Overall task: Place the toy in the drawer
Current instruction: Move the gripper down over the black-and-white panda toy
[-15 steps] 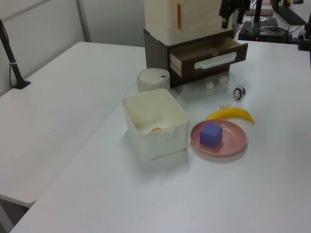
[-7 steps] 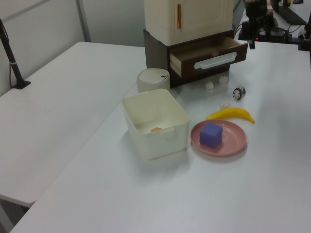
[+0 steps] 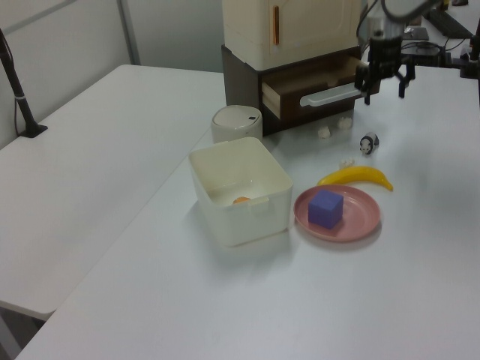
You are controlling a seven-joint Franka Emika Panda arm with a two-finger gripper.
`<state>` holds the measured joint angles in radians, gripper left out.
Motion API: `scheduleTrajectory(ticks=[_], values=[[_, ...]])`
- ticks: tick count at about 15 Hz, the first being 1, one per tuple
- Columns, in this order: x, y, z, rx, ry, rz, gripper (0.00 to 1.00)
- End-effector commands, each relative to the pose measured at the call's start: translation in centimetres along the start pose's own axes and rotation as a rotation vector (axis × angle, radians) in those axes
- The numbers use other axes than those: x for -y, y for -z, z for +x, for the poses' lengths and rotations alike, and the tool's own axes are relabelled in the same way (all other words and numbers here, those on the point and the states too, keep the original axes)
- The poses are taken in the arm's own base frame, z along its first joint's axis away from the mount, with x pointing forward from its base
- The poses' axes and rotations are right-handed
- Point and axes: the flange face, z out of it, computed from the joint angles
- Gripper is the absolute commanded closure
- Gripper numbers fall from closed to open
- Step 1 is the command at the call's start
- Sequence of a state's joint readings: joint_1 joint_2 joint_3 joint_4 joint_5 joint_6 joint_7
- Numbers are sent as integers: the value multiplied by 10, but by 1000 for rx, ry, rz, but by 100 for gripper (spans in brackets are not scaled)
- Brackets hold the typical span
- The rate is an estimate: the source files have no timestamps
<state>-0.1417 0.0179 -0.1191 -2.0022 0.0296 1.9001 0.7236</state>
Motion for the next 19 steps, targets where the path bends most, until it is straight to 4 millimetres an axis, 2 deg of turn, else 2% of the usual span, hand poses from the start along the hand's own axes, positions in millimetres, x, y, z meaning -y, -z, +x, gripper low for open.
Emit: scheduleTrajectory(ticks=[1,2,3,9,11,14,15,17,18,19], values=[[2,-63,0,-75,-6,7,0],[11,-85,0,-75,0,-16,0],[14,-91,2,-87,-8,-23,0],[16,-98,11,-114,-30,-15,0],[17,-103,13,-117,-29,-14,14],[19,-107,16,-135,-16,-19,16],[22,-110,15,-141,-7,-18,21],[25,-117,15,-153,13,-37,47],[25,-119,15,-153,14,-39,55],[27,-121,14,-156,26,-43,70]])
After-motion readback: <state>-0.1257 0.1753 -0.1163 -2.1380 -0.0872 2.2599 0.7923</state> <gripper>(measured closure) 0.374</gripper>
